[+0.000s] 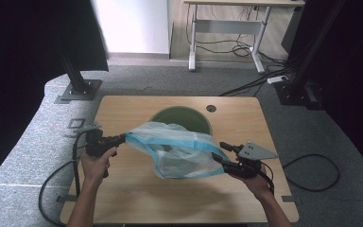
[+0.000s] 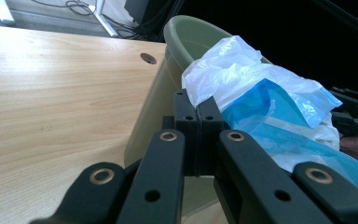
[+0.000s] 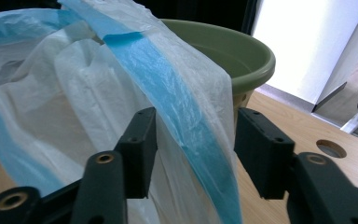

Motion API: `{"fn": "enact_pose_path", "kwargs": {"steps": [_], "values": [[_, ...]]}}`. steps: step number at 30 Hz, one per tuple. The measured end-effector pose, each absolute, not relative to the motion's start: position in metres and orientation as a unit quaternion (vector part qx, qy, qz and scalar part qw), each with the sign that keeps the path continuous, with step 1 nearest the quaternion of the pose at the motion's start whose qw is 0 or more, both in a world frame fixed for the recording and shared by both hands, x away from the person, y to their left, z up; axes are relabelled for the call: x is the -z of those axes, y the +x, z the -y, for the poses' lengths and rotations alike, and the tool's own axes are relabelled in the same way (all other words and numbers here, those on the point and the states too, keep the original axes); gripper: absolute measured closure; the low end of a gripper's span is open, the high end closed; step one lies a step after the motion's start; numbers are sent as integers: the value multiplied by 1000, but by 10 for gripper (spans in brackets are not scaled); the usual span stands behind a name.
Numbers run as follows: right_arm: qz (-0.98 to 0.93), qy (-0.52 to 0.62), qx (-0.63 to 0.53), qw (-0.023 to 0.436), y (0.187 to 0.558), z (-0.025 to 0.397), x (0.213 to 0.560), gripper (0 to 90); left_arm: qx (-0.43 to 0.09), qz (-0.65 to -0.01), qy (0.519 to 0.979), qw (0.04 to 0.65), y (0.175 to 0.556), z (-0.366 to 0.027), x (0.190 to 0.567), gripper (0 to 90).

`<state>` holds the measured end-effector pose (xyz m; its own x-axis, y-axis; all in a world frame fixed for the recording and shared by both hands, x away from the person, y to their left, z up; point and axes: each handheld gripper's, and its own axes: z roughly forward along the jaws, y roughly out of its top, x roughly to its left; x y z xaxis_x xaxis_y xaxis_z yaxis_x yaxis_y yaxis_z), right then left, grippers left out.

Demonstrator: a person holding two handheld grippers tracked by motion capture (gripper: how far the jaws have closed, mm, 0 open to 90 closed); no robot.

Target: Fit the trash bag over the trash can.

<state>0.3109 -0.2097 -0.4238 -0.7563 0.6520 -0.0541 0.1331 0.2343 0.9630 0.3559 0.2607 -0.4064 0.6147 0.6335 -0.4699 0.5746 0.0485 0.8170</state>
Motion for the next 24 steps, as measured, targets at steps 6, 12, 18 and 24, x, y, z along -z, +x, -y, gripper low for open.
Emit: {"fn": "enact_pose_path", "kwargs": {"steps": [6,12,18,24], "values": [[-761,265,-539,245,321,204,420,823,-24,-438,689,577,359,-263,407,897],[-755,265,-549,242,331,209,408,887,-29,-434,695,573,362,-260,401,897],[-746,267,-550,265,339,207,396,888,-30,-438,690,576,370,-262,394,897],[-740,289,-527,302,364,202,386,888,-33,-452,696,557,389,-257,390,897]]}}
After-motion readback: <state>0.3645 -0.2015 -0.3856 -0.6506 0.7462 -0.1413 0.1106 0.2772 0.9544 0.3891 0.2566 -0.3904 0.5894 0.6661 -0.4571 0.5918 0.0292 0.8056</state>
